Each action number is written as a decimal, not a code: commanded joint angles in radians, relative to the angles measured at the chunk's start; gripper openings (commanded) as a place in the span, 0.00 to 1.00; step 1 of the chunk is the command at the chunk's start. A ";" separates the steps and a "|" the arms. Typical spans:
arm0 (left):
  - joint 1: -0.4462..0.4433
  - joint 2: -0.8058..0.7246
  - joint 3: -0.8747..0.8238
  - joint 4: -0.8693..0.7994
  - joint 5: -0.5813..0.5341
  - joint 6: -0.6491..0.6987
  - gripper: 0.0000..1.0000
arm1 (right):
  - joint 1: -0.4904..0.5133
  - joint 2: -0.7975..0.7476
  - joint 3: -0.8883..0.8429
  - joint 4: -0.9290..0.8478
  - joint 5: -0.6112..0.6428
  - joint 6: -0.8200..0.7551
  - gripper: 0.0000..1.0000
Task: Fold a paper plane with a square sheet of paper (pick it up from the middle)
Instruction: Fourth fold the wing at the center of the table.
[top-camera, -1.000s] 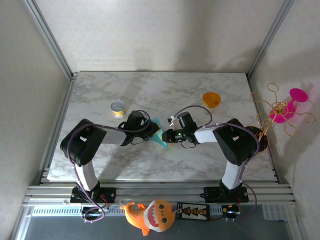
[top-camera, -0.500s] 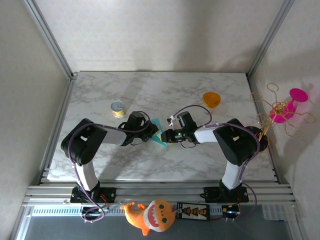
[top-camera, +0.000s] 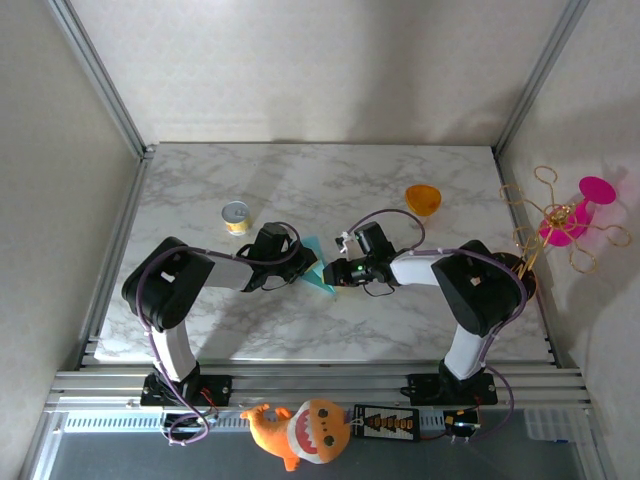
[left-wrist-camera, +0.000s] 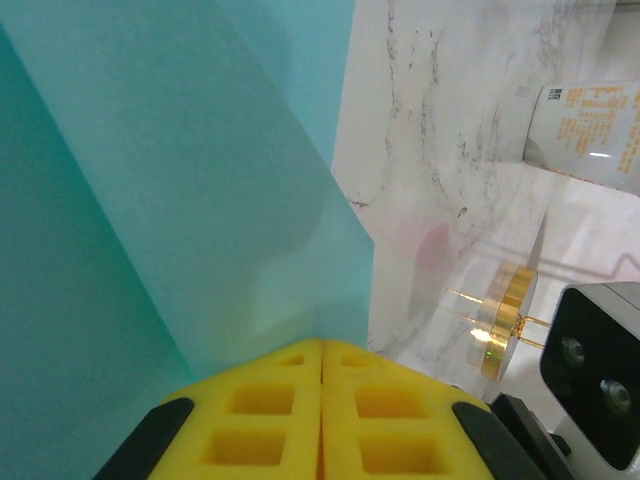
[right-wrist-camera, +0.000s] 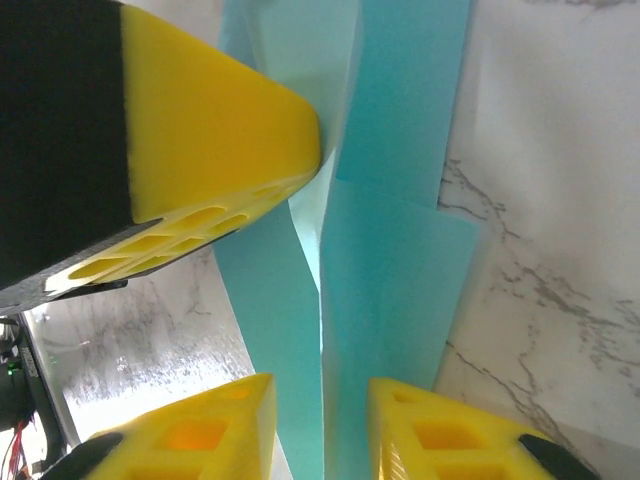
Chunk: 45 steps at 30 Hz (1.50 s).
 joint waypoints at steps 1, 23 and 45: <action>-0.001 -0.010 0.003 0.005 0.012 0.000 0.08 | 0.000 -0.040 0.031 -0.040 0.006 -0.009 0.31; -0.003 -0.028 -0.018 0.006 0.013 -0.008 0.09 | 0.001 0.033 0.047 -0.024 -0.022 -0.023 0.19; -0.001 -0.034 -0.027 0.002 0.007 -0.011 0.10 | 0.001 0.033 0.062 -0.074 -0.016 -0.048 0.19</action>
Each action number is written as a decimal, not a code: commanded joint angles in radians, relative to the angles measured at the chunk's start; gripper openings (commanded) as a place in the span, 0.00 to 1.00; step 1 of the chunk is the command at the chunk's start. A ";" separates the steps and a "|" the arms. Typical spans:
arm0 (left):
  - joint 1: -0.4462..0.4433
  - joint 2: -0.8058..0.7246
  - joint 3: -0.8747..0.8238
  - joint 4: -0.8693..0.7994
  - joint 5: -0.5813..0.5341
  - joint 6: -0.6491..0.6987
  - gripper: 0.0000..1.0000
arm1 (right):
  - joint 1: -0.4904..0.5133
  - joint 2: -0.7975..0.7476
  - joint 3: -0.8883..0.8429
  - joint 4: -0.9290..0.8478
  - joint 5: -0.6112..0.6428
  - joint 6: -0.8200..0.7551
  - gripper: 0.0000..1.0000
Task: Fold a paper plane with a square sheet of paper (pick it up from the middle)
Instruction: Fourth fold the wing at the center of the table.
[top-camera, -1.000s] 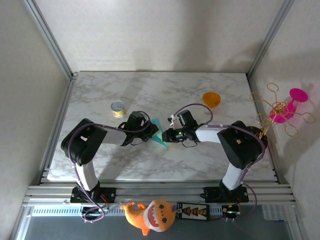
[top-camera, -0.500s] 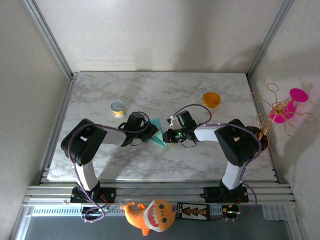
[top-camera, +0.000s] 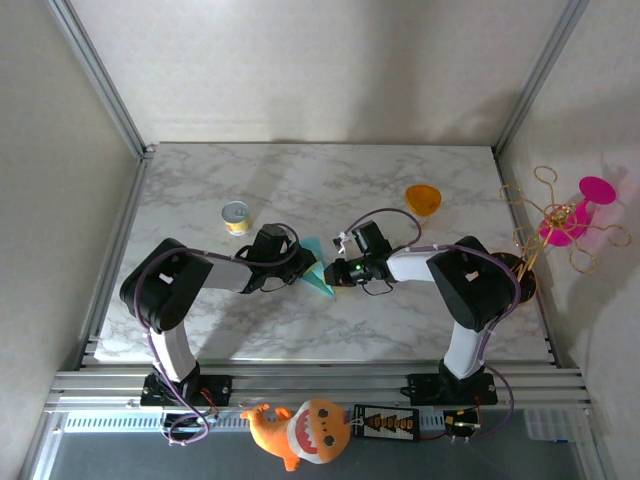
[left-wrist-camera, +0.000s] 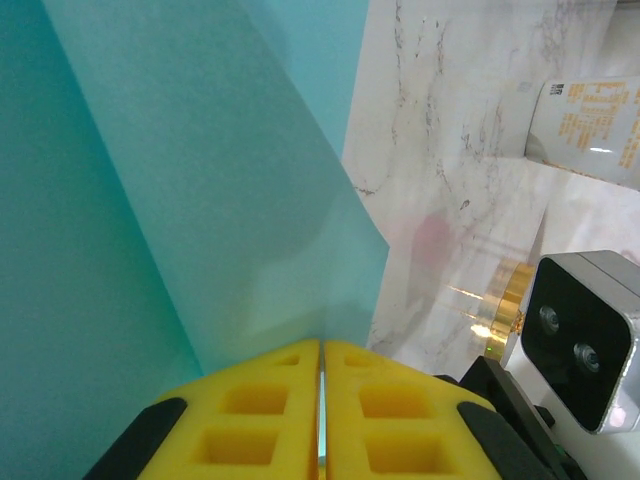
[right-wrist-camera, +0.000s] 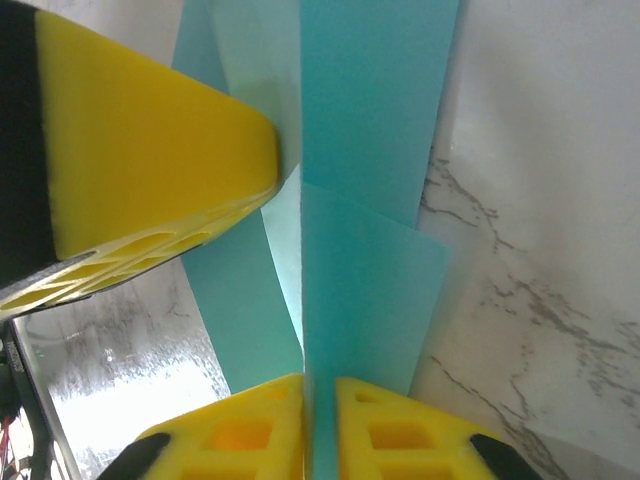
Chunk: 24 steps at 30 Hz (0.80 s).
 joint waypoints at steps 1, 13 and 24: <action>-0.001 -0.018 -0.007 -0.001 0.004 -0.007 0.10 | 0.002 -0.025 0.021 -0.036 -0.009 -0.018 0.19; -0.001 -0.022 -0.010 -0.007 0.006 -0.006 0.10 | 0.002 -0.064 0.001 -0.105 -0.023 -0.034 0.21; -0.001 -0.022 -0.015 -0.006 0.006 -0.007 0.10 | 0.002 -0.045 -0.010 -0.104 -0.040 -0.039 0.15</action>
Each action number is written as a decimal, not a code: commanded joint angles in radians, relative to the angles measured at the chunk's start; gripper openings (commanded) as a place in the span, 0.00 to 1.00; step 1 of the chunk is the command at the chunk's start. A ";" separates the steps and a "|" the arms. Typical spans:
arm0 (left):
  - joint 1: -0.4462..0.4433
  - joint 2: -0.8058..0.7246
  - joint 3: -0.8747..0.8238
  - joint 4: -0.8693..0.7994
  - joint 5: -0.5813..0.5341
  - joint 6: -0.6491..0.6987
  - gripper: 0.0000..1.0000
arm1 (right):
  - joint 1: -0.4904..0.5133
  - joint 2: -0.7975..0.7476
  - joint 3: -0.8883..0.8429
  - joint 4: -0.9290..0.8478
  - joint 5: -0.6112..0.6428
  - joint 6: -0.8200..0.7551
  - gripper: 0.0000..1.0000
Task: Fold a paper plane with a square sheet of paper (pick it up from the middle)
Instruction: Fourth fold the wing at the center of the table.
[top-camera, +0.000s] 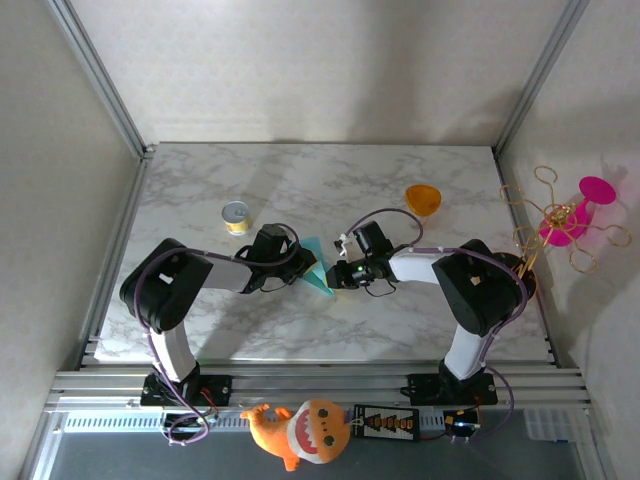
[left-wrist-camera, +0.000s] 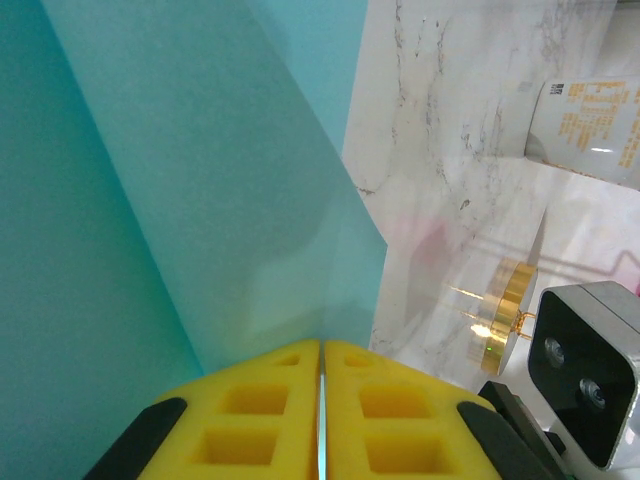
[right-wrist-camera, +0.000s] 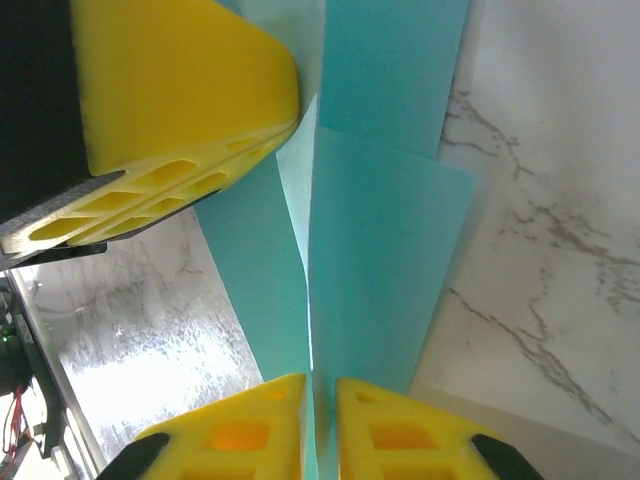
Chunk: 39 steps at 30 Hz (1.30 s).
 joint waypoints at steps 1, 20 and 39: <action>-0.002 -0.021 -0.016 -0.006 0.006 -0.007 0.10 | 0.002 -0.001 -0.009 -0.012 -0.020 -0.015 0.14; -0.002 -0.048 -0.021 -0.004 0.012 -0.006 0.13 | 0.002 0.054 -0.015 0.006 -0.023 -0.013 0.14; -0.003 -0.007 0.016 -0.007 0.029 0.002 0.13 | 0.001 -0.020 -0.009 -0.020 -0.013 -0.014 0.22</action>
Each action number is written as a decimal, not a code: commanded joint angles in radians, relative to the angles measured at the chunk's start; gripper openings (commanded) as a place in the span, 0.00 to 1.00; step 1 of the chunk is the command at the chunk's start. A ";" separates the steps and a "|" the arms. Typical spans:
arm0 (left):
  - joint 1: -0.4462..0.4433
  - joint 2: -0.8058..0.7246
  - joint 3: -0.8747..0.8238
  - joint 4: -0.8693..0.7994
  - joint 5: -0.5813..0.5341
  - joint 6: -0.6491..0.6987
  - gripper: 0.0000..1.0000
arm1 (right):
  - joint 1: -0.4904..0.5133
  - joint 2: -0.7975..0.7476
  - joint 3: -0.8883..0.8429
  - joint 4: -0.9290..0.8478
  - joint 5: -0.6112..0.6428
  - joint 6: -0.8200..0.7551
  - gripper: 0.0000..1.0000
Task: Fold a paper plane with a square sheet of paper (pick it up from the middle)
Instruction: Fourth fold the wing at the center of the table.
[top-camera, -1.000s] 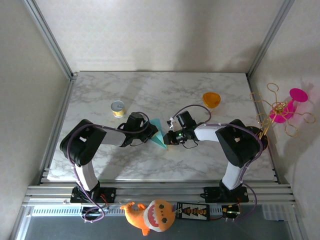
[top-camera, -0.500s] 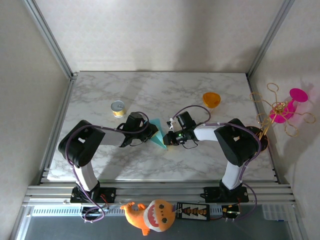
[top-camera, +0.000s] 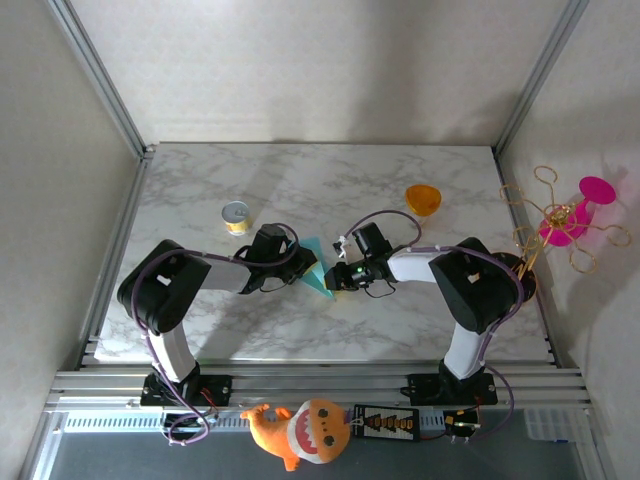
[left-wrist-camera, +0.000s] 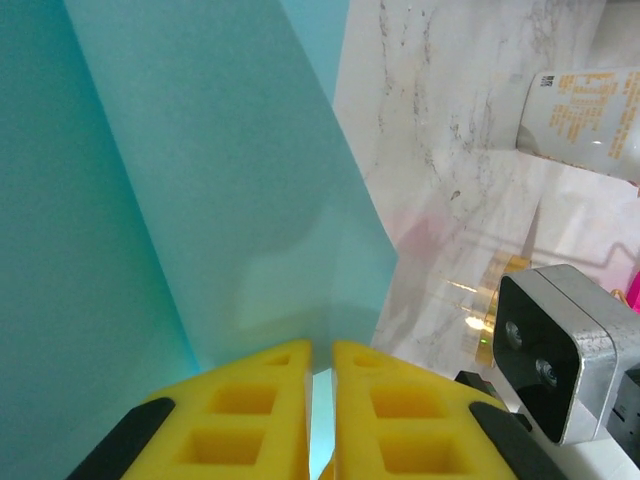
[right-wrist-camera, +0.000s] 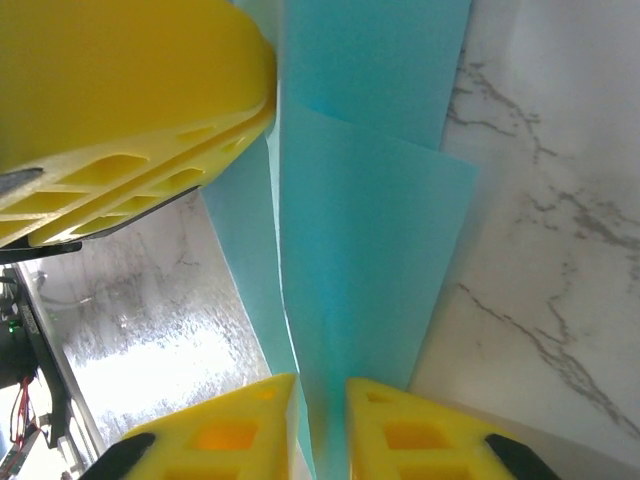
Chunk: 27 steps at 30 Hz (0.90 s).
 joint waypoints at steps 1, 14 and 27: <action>-0.002 0.008 0.023 -0.008 0.016 0.003 0.13 | 0.001 -0.047 -0.007 -0.030 0.009 -0.012 0.23; -0.002 0.009 0.022 -0.009 0.019 0.005 0.13 | 0.002 -0.040 -0.022 -0.062 0.009 -0.013 0.23; -0.003 0.003 0.026 -0.010 0.024 0.005 0.14 | 0.002 0.010 -0.019 -0.058 0.024 -0.018 0.17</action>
